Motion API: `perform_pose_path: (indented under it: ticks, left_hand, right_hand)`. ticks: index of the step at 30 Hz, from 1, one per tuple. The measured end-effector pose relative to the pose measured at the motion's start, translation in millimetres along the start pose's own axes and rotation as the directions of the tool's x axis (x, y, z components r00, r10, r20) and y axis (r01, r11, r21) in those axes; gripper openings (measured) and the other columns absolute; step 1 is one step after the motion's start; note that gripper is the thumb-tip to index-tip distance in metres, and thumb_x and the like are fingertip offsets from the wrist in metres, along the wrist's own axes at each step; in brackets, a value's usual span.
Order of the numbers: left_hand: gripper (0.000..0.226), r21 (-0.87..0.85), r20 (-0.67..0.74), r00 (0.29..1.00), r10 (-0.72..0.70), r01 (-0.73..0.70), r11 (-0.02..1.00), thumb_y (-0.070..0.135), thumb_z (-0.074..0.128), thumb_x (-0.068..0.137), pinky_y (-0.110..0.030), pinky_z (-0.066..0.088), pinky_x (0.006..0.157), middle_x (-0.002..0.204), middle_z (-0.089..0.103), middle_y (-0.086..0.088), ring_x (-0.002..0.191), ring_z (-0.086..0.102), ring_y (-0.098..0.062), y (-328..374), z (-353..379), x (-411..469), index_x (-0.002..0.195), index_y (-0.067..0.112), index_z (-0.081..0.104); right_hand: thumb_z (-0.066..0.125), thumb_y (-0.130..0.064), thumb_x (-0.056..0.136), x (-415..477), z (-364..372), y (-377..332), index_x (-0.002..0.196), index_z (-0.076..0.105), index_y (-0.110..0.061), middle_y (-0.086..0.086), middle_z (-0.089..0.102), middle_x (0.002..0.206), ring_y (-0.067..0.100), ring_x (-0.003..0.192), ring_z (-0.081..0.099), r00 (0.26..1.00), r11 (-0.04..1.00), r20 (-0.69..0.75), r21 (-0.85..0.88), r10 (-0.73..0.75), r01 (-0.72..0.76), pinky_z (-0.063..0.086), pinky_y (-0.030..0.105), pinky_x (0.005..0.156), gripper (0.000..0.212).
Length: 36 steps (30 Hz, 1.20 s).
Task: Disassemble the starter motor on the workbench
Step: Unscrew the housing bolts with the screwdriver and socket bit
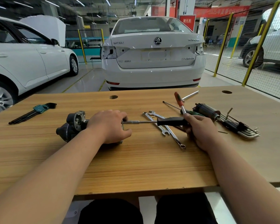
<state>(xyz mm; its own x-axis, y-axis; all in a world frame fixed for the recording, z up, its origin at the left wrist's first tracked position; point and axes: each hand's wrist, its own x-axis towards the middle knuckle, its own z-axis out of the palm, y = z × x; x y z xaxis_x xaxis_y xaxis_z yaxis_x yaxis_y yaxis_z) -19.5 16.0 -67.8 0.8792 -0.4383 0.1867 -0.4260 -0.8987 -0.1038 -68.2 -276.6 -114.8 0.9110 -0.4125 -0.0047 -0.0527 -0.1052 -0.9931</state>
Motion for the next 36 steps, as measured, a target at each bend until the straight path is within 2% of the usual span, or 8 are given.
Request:
perform_pose_path:
  ticks: [4, 7, 10, 13, 23, 29, 33, 36]
  left_hand:
    - [0.057, -0.005, 0.017, 1.000, -0.001, 0.001, 1.000, 0.072, 0.042, 0.074, -0.033, 0.038, 0.076, 0.119, 0.056, 0.013, 0.104, 0.051, -0.012, 0.1, -0.2, -0.3, 0.122, 0.041, 0.050]
    - [0.064, 0.024, 0.037, 0.999, 0.000, -0.001, 1.000, 0.073, 0.040, 0.075, -0.035, 0.040, 0.083, 0.127, 0.053, 0.013, 0.114, 0.049, -0.014, 0.5, -1.5, 0.7, 0.131, 0.041, 0.047]
    - [0.065, 0.033, 0.027, 1.000, 0.000, -0.001, 0.999, 0.073, 0.039, 0.076, -0.034, 0.037, 0.078, 0.125, 0.053, 0.013, 0.113, 0.049, -0.014, 0.3, -1.3, 0.2, 0.130, 0.039, 0.049]
    - [0.063, 0.022, 0.010, 1.000, -0.009, 0.009, 1.000, 0.072, 0.040, 0.075, -0.033, 0.036, 0.075, 0.123, 0.054, 0.013, 0.112, 0.050, -0.014, 0.9, -0.9, -0.3, 0.128, 0.038, 0.051]
    - [0.060, 0.010, 0.012, 1.000, -0.011, 0.011, 1.000, 0.072, 0.041, 0.075, -0.032, 0.036, 0.075, 0.121, 0.055, 0.014, 0.109, 0.050, -0.013, 1.8, -1.2, -1.1, 0.124, 0.038, 0.052]
    - [0.058, 0.019, -0.007, 1.000, -0.013, 0.013, 1.000, 0.071, 0.041, 0.074, -0.031, 0.036, 0.071, 0.114, 0.057, 0.014, 0.102, 0.051, -0.011, 1.2, -0.4, -0.4, 0.119, 0.038, 0.054]
    - [0.054, 0.010, -0.015, 1.000, -0.013, 0.013, 1.000, 0.070, 0.043, 0.075, -0.030, 0.035, 0.070, 0.113, 0.057, 0.015, 0.094, 0.046, -0.008, 1.8, -1.6, -0.7, 0.117, 0.039, 0.054]
    - [0.053, -0.003, 0.012, 1.000, -0.014, 0.014, 1.000, 0.070, 0.044, 0.076, -0.031, 0.035, 0.071, 0.113, 0.057, 0.015, 0.094, 0.045, -0.009, 0.9, -2.4, -0.8, 0.118, 0.040, 0.052]
  right_hand:
    - [0.065, -0.021, 0.093, 0.5, -6.5, 0.6, 0.101, 0.073, -0.023, 0.007, 0.072, 0.095, 0.019, 0.079, 0.068, 0.990, 0.998, 0.127, 0.043, -0.060, 0.054, 0.053, 0.030, 0.071, 0.012]
    - [0.066, 0.003, 0.085, 2.5, -12.9, 2.1, 0.094, 0.077, -0.025, 0.006, 0.071, 0.104, 0.023, 0.094, 0.070, 0.971, 0.987, 0.208, 0.133, -0.120, 0.093, 0.055, 0.029, 0.079, 0.032]
    - [0.069, 0.005, 0.081, 5.4, -16.4, 5.8, 0.097, 0.077, -0.036, 0.008, 0.065, 0.114, 0.022, 0.097, 0.070, 0.957, 0.985, 0.239, -0.012, -0.167, 0.174, 0.055, 0.029, 0.085, 0.045]
    - [0.068, 0.009, 0.079, 11.1, -15.8, 10.2, 0.097, 0.078, -0.030, 0.017, 0.065, 0.116, 0.026, 0.097, 0.072, 0.956, 0.987, 0.272, 0.142, -0.106, 0.069, 0.056, 0.033, 0.083, 0.044]
    - [0.068, -0.006, 0.087, 9.9, -15.7, 6.1, 0.104, 0.070, -0.012, 0.011, 0.076, 0.099, 0.024, 0.093, 0.074, 0.969, 0.976, 0.243, 0.218, -0.038, -0.016, 0.058, 0.028, 0.065, 0.019]
    - [0.054, -0.055, 0.093, 1.3, -5.3, -2.9, 0.089, 0.069, -0.014, 0.002, 0.068, 0.056, 0.015, 0.045, 0.062, 0.999, 0.991, 0.030, -0.133, -0.027, 0.030, 0.051, 0.034, 0.060, 0.043]
    - [0.056, -0.048, 0.094, -8.8, -6.3, -7.5, 0.090, 0.069, -0.023, -0.001, 0.067, 0.056, 0.012, 0.046, 0.061, 0.996, 0.988, 0.063, -0.136, -0.070, 0.078, 0.055, 0.034, 0.062, 0.029]
    - [0.058, -0.037, 0.096, -12.0, -9.1, -6.4, 0.089, 0.069, -0.032, -0.004, 0.072, 0.069, 0.004, 0.056, 0.067, 0.985, 0.985, 0.116, -0.105, -0.127, 0.140, 0.048, 0.014, 0.049, 0.014]
